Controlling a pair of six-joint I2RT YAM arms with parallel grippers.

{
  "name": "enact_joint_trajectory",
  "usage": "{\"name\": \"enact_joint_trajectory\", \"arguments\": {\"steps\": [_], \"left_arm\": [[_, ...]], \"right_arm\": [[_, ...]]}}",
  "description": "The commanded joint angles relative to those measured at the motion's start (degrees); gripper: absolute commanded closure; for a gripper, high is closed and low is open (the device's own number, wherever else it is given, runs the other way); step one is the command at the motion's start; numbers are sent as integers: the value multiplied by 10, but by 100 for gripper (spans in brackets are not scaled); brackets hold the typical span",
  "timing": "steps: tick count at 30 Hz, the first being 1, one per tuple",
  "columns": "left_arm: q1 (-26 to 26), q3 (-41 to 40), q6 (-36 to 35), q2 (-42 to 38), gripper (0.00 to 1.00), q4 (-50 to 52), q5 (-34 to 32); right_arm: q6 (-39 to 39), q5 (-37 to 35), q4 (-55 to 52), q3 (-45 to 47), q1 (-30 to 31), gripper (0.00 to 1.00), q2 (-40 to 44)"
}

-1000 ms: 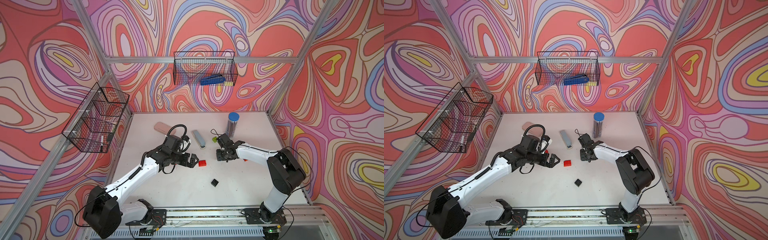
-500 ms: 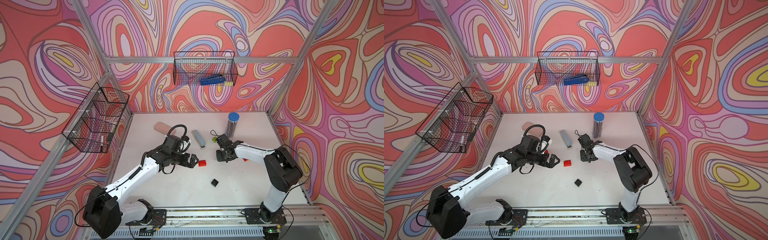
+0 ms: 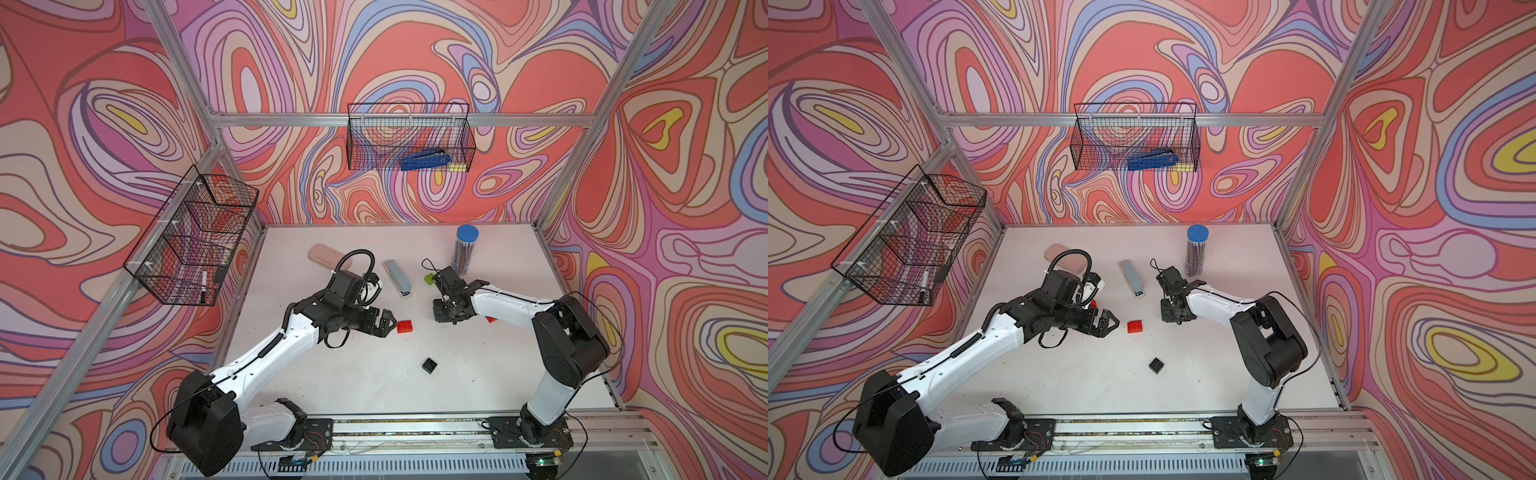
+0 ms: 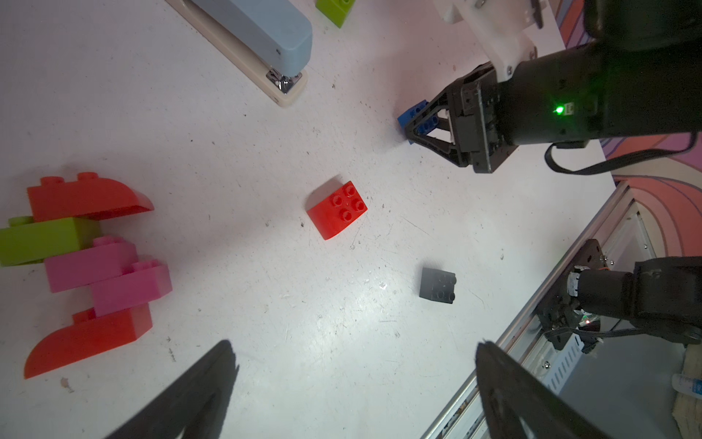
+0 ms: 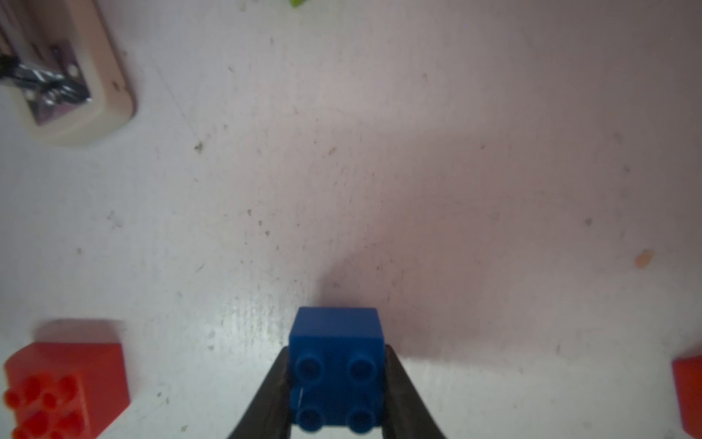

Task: Assemble the letter s with lego
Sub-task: Pick up the lego brick from the center of the board, then assemble the lego brick with the lego brick.

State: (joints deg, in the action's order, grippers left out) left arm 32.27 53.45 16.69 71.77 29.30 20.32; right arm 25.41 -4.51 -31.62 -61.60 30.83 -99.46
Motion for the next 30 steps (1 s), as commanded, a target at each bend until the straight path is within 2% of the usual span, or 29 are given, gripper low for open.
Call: {"name": "enact_joint_trajectory", "arguments": {"steps": [1, 7, 15, 30], "left_arm": [[1, 21, -22, -5, 0, 42, -22], [-3, 21, -39, -27, 0, 78, -51], [-24, 6, -46, -52, 0, 92, -49], [-44, -18, -46, -65, 0, 84, -31]], "right_arm": [[33, 24, -14, -4, 8, 72, 39], [85, 29, -40, -28, 72, 71, 49], [134, 24, -35, -69, 137, 71, 2], [137, -8, -57, -105, 150, 71, -61]]}}
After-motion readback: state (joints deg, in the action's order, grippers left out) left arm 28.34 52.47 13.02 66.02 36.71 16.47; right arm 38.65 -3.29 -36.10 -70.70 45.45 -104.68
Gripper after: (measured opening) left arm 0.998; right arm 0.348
